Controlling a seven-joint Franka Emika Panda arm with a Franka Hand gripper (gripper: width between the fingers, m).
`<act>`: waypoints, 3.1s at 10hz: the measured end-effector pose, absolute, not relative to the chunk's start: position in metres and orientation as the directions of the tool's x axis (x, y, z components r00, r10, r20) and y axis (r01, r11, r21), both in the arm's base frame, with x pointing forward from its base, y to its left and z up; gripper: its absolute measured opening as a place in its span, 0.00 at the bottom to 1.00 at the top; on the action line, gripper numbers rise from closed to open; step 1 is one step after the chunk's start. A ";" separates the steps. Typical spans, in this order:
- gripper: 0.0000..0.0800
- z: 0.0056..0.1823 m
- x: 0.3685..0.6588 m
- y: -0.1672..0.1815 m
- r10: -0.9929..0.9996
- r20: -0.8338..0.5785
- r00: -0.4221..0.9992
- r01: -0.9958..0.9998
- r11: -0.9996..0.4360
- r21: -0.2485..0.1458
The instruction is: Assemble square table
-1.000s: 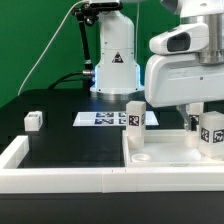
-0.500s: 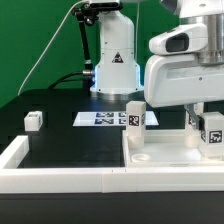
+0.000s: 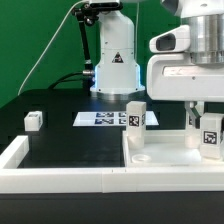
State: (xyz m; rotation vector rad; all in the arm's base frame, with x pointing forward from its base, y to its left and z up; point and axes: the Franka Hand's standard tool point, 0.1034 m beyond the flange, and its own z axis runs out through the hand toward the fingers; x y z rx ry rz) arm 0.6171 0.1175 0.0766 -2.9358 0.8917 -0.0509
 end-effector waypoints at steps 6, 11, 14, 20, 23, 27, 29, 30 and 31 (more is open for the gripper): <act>0.36 0.075 0.616 0.125 -0.942 -0.045 0.332 -0.942 -0.328 -0.076; 0.74 0.075 0.616 0.126 -0.845 -0.026 0.534 -0.843 -0.530 -0.093; 0.81 0.074 0.617 0.125 -0.638 0.010 0.770 -0.634 -0.767 -0.098; 0.81 0.078 0.620 0.120 -0.118 0.029 0.993 -0.116 -0.991 -0.060; 0.81 0.079 0.620 0.119 0.062 0.041 0.997 0.064 -0.997 -0.046; 0.36 0.078 0.620 0.118 0.022 0.039 0.999 0.024 -0.999 -0.047; 0.36 0.078 0.620 0.118 0.014 0.038 0.999 0.016 -0.999 -0.048; 0.36 0.078 0.620 0.119 -0.106 0.032 0.994 -0.104 -0.993 -0.053; 0.36 0.078 0.620 0.119 -0.251 0.026 0.968 -0.249 -0.967 -0.059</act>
Offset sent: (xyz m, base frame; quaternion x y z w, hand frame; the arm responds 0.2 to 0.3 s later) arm -0.0096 0.0085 -0.0204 -0.0582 0.0109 0.2204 0.9736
